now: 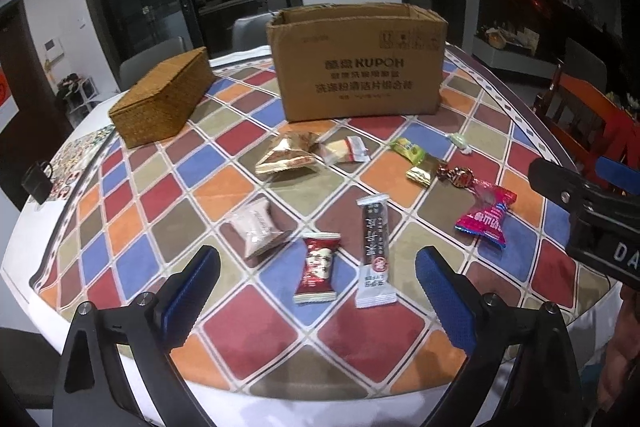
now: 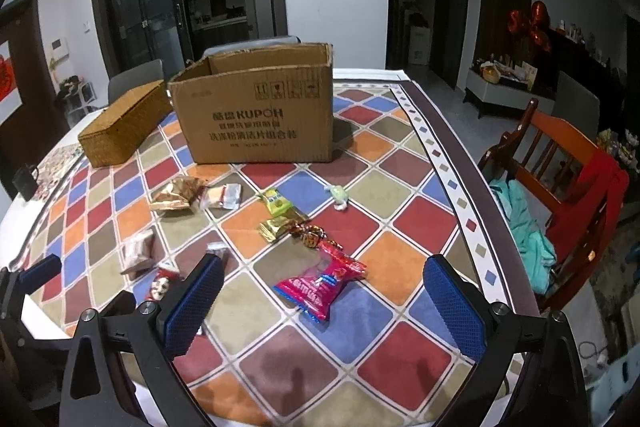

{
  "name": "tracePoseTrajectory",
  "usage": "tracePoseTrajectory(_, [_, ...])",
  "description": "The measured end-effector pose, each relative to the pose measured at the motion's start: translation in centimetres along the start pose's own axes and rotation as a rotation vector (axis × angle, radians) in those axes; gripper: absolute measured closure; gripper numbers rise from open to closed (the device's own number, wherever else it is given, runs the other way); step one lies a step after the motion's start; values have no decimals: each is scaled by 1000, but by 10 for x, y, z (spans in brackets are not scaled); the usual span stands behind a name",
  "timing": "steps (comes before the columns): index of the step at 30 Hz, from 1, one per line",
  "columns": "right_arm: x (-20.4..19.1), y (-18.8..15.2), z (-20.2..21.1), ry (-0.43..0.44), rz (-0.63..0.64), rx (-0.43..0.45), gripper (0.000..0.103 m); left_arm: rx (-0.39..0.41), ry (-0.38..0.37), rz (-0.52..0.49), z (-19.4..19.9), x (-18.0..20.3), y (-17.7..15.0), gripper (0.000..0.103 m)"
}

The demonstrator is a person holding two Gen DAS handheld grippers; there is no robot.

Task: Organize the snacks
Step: 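Reach the left tool to the dark snack bar while the right tool reaches the pink candy bag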

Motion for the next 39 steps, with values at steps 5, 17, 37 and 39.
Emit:
tracePoseTrajectory(5, [2, -3, -19, -4, -4, -29, 5, -11, -22, -14, -18, 9, 0, 7])
tracePoseTrajectory(17, [-2, -21, -54, 5, 6, -102, 7, -62, -53, -35, -58, 19, -8, 19])
tracePoseTrajectory(37, [-23, -42, -100, 39, 6, -244, 27, -107, -59, -74, -94, 22, -16, 45])
tracePoseTrajectory(39, [-25, -45, -104, 44, 5, -259, 29, -108, -59, -76, -94, 22, -16, 49])
Point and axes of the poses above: each gripper's, at about its wrist camera, not at the fingertips, and z roughly against the way its jaws point, x to its right, y to its top, the point moved 9 cm from there along -z, roughly the way its jaws point, and after that the axes turned 13 degrees about -y, right-handed, at the moved point
